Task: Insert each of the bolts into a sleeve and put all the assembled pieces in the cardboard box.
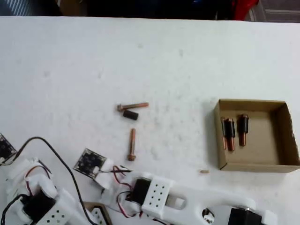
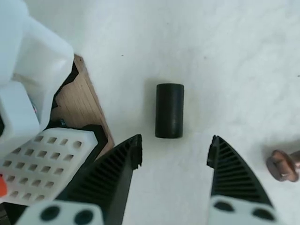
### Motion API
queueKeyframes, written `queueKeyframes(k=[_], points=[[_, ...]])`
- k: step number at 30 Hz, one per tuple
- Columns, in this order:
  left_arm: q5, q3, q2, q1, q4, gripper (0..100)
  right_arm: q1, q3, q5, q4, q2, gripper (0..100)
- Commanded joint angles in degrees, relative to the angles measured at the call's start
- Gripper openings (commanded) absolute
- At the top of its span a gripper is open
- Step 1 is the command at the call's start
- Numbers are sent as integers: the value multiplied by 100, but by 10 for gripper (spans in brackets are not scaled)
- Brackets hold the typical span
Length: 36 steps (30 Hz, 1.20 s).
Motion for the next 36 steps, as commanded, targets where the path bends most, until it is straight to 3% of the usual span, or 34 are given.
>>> queueKeyframes(k=[1,26,32,36], points=[[-44,-281,-22,-277,-88,23,-40,-35,-62,-84,-154,211],[-26,-255,-22,-251,-97,23,-136,448,-62,-435,-119,208],[-26,-246,-22,-251,-79,23,-127,440,-62,-470,-119,29],[-44,-246,-22,-251,-62,23,-127,440,-62,-462,-127,63]])
